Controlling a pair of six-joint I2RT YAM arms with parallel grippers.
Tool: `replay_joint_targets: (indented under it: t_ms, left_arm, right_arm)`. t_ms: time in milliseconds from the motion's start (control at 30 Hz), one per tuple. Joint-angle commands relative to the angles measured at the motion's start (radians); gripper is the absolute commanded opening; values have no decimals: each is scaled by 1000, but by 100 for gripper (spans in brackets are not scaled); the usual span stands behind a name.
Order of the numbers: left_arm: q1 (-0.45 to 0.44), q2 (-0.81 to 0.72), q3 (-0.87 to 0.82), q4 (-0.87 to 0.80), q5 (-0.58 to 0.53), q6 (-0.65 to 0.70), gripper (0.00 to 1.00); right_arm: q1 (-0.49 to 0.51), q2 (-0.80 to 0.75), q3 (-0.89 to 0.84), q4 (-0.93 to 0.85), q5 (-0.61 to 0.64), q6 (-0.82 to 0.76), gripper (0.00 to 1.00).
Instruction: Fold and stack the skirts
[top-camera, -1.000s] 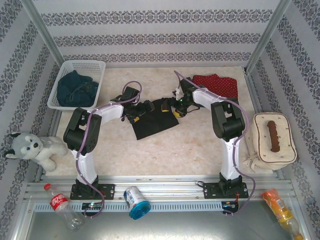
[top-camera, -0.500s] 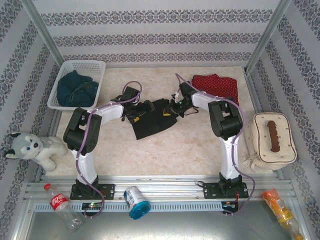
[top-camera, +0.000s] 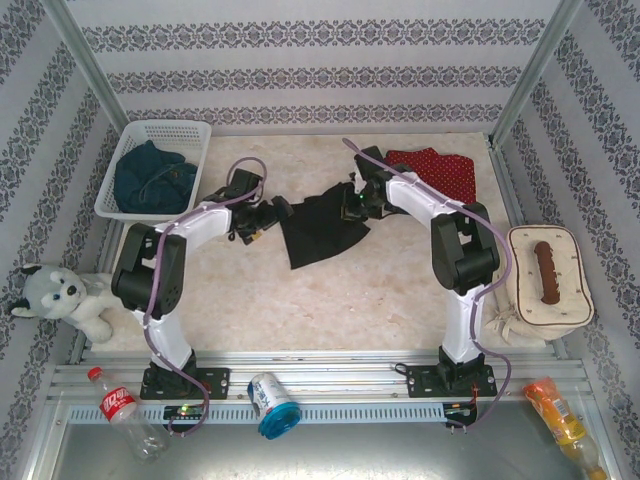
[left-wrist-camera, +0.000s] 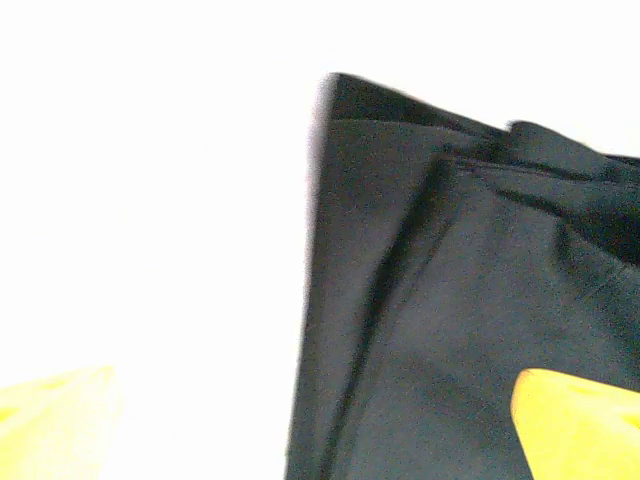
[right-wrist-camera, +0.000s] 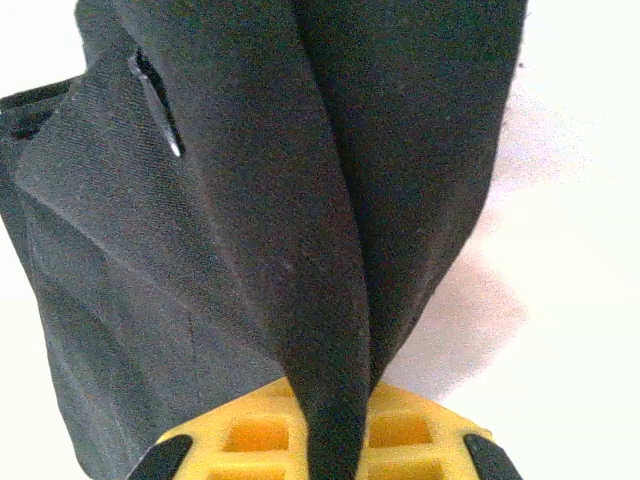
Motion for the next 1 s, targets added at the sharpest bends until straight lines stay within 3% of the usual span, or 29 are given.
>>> replay_joint_targets:
  t_ms: [0,200,600,967]
  left_arm:
    - [34,-59,-11,-79,-60,33,100]
    - [77,-85,-28,-120,-83,42,100]
    - [88,-77,-3,-170,-102,38,100]
    - [89,-79,-2,-170,-99,23,100]
  right_arm:
    - [-7,-9,102,-143,218,-118,0]
    - [-27,69,318,-291,328,-248,0]
    - [-127,220,795,-506,296,-384,0]
    - [-225,188,885,-582,137,-412,0]
